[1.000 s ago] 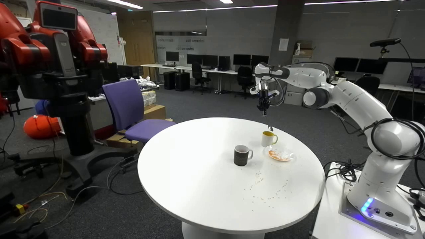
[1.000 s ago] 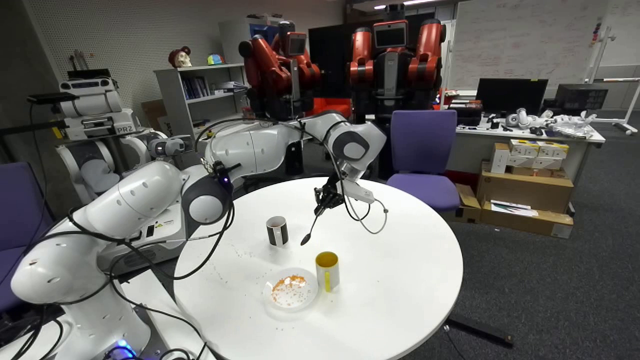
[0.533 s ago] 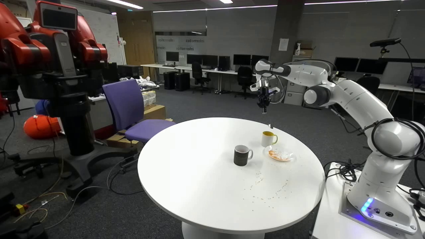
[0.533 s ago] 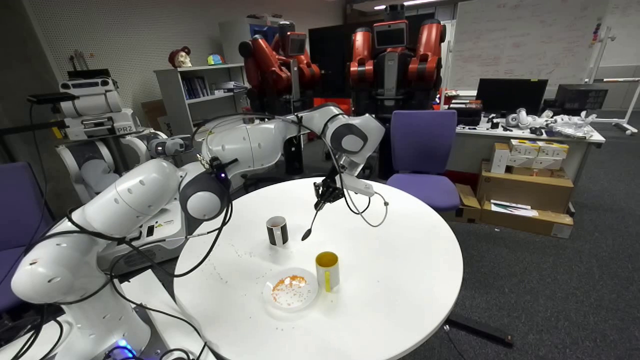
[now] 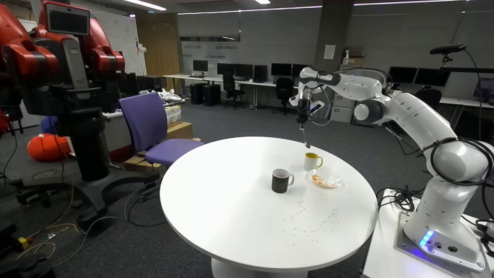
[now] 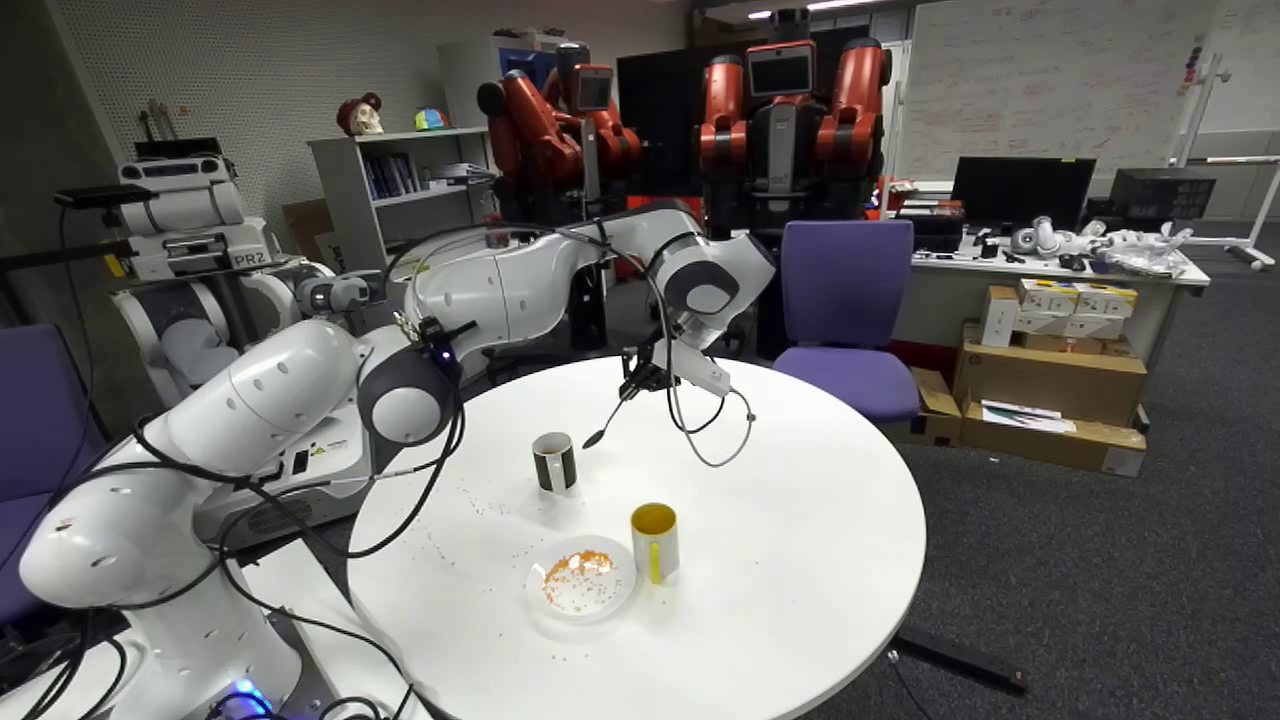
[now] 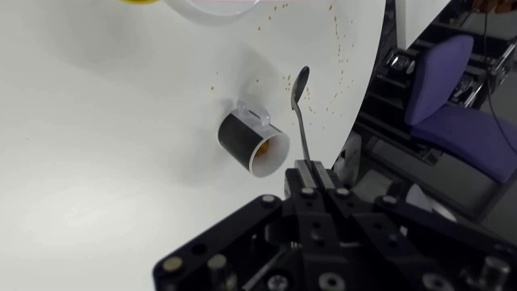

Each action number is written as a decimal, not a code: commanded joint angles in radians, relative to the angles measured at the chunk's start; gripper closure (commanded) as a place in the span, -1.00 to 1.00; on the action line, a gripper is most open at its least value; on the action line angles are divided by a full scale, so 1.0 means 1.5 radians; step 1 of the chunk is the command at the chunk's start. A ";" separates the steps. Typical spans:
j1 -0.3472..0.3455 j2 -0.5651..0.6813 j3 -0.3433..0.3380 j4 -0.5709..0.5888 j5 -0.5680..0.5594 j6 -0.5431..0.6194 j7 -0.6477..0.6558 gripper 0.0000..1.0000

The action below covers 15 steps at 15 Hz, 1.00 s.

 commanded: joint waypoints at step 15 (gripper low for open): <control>0.165 0.030 0.004 -0.041 0.052 0.149 0.149 0.98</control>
